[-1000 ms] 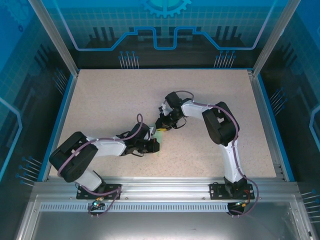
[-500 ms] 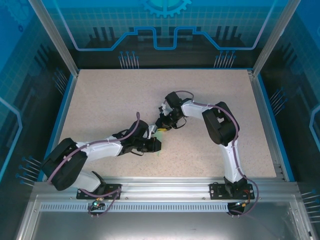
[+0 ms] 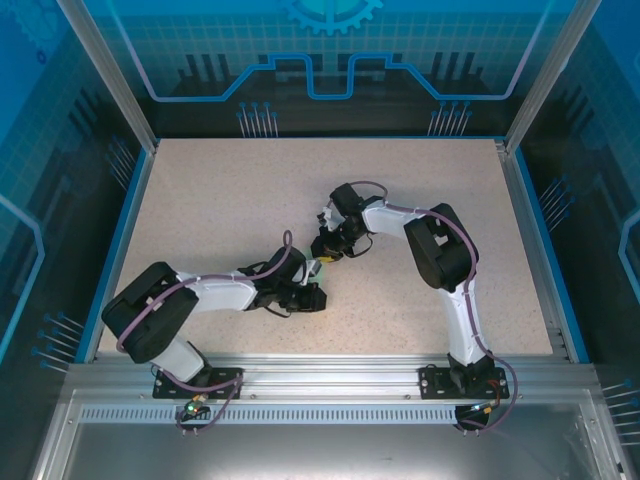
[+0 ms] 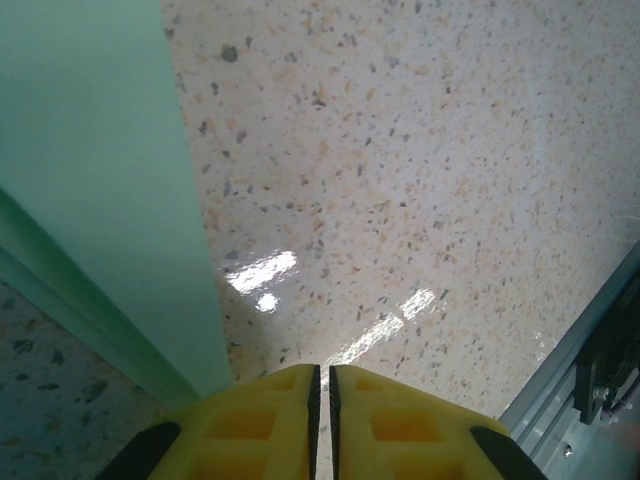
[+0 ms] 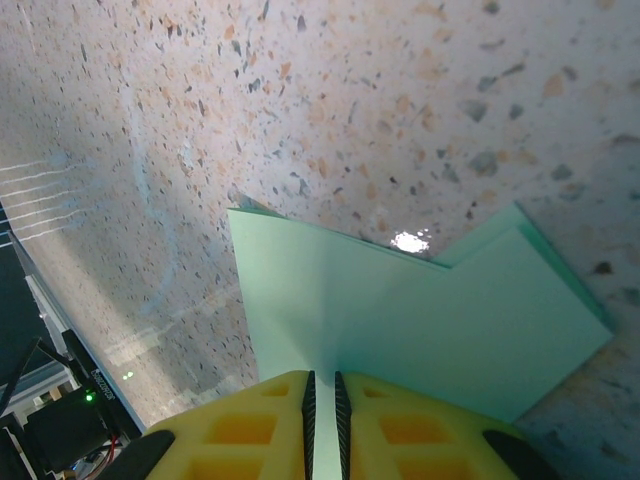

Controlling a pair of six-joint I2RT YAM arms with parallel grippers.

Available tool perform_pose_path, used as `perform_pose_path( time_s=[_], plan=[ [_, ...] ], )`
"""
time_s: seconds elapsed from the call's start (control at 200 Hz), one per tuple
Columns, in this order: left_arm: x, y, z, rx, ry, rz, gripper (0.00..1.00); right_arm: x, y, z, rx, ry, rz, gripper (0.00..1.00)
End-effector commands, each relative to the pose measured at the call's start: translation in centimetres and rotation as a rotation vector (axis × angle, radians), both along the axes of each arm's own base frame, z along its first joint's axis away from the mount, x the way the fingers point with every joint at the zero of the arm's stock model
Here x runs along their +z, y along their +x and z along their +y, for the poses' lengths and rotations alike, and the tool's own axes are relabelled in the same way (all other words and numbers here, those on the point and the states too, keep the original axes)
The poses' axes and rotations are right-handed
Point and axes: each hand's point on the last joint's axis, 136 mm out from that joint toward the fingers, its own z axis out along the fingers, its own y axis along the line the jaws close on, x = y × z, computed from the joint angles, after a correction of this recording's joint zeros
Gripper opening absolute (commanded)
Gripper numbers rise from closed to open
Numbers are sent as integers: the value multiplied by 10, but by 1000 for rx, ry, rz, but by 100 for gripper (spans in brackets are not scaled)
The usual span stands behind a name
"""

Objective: Fold a paper plane with a square sheet of paper (fold left side to right side)
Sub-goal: Fold the wing for the fifth time at the center of the table.

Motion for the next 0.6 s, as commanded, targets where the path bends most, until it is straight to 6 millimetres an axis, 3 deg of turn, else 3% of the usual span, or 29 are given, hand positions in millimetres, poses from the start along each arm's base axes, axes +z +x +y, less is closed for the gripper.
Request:
perform_pose_path(
  time_s=[0.0, 0.375, 0.595],
  plan=[
    [-10, -4, 4, -4, 34, 12, 14, -40, -11, -16, -4, -142, 41, 17],
    [-30, -21, 16, 10, 57, 61, 14, -42, -11, -17, -7, -151, 45, 17],
    [-38, -42, 19, -23, 85, 95, 13, -44, -10, -19, -7, -160, 48, 17]
  ],
)
